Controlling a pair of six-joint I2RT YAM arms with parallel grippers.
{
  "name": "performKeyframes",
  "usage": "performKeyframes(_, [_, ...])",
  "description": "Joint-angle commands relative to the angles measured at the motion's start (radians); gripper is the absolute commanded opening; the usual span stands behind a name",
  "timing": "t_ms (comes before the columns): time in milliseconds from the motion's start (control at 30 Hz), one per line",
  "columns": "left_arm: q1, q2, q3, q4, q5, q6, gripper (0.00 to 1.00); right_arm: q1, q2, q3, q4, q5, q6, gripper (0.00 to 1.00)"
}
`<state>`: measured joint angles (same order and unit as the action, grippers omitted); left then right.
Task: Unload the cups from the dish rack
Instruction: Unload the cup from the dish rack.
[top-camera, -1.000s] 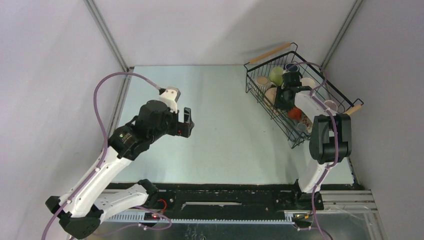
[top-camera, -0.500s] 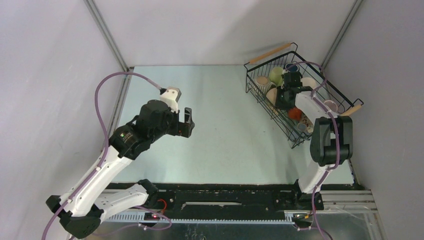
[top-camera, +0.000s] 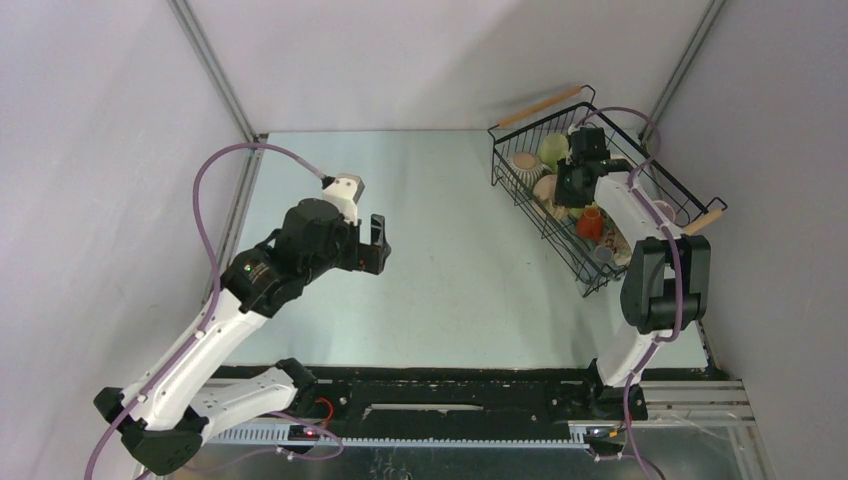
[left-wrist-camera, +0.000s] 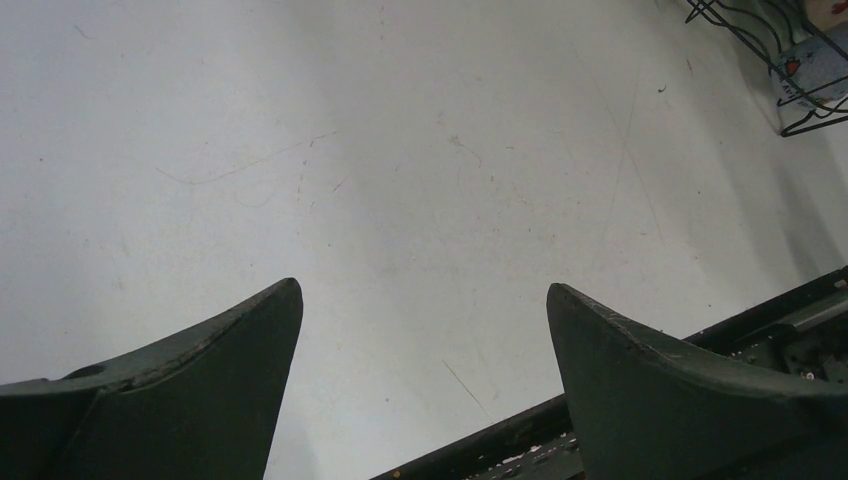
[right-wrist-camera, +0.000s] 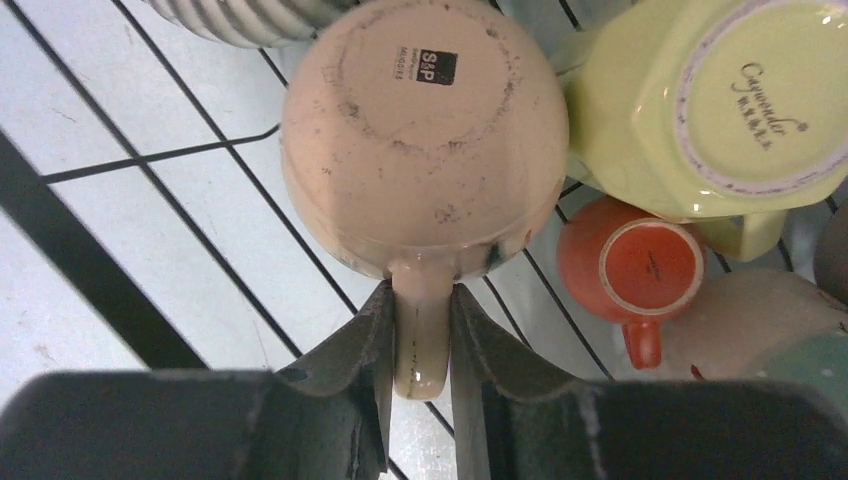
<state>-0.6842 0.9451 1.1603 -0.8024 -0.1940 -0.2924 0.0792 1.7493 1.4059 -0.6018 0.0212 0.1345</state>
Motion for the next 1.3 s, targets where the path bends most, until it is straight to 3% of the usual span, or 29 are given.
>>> performKeyframes(0, [0.005,0.004,-0.005,0.033,0.009,-0.028,1.00,0.014,-0.074,0.102,-0.019,0.034,-0.019,0.00])
performKeyframes(800, [0.013,0.144,0.069,0.210,0.175,-0.244,1.00,0.006,-0.039,0.298,-0.189,0.055,0.077,0.00])
performKeyframes(1033, [0.038,0.259,0.135,0.412,0.316,-0.433,1.00,-0.005,-0.025,0.381,-0.230,0.085,0.119,0.00])
performKeyframes(1267, [0.062,0.417,0.122,0.802,0.482,-0.810,1.00,-0.019,-0.023,0.462,-0.282,0.107,0.161,0.00])
